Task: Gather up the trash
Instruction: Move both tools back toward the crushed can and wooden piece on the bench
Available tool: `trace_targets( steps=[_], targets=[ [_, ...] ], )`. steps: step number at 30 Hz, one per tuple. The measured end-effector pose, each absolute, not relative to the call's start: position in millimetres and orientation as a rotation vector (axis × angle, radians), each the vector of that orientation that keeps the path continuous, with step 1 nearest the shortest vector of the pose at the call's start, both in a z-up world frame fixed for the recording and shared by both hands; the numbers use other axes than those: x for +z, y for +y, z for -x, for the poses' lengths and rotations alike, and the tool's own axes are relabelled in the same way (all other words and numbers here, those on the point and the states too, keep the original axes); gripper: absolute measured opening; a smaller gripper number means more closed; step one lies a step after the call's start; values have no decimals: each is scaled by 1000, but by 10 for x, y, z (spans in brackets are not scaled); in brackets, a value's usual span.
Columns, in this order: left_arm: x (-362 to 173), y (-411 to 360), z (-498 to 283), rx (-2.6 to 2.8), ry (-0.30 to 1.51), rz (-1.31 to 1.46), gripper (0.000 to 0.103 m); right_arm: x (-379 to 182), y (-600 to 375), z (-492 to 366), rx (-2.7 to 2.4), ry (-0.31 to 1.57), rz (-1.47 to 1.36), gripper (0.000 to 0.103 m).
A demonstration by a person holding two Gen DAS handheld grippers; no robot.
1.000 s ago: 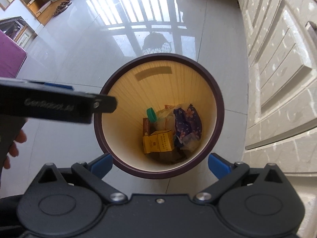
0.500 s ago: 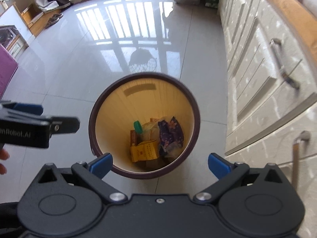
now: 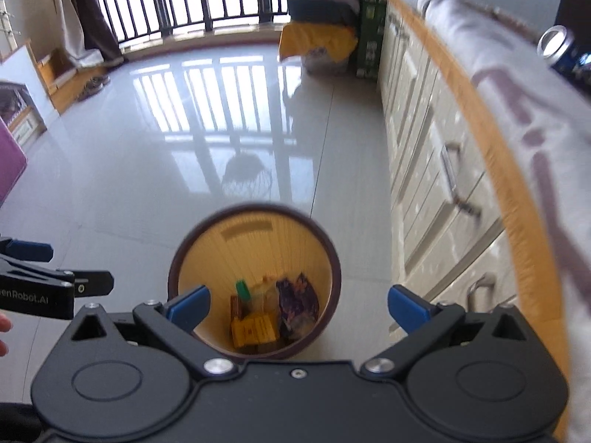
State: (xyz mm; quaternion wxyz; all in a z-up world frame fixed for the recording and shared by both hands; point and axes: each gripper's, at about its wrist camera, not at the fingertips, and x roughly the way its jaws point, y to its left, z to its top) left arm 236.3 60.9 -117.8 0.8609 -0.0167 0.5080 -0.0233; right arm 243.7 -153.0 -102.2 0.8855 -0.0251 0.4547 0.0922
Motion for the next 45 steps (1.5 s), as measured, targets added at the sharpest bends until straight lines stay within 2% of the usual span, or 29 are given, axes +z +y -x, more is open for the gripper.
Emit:
trace_targets(
  steps=[16,33,45],
  targets=[
    [-480,487,-2025,-67,879,35,103,-197,-1886,-2058,146,711,-23,103],
    [266,-236,-1820,-243,603,80,103,607,-2795,-1531,-28,448,-54,103],
    [326,-1098,-2087,-405,542,57,103,574,-3563,-1516,-234,400,-37,103]
  ],
)
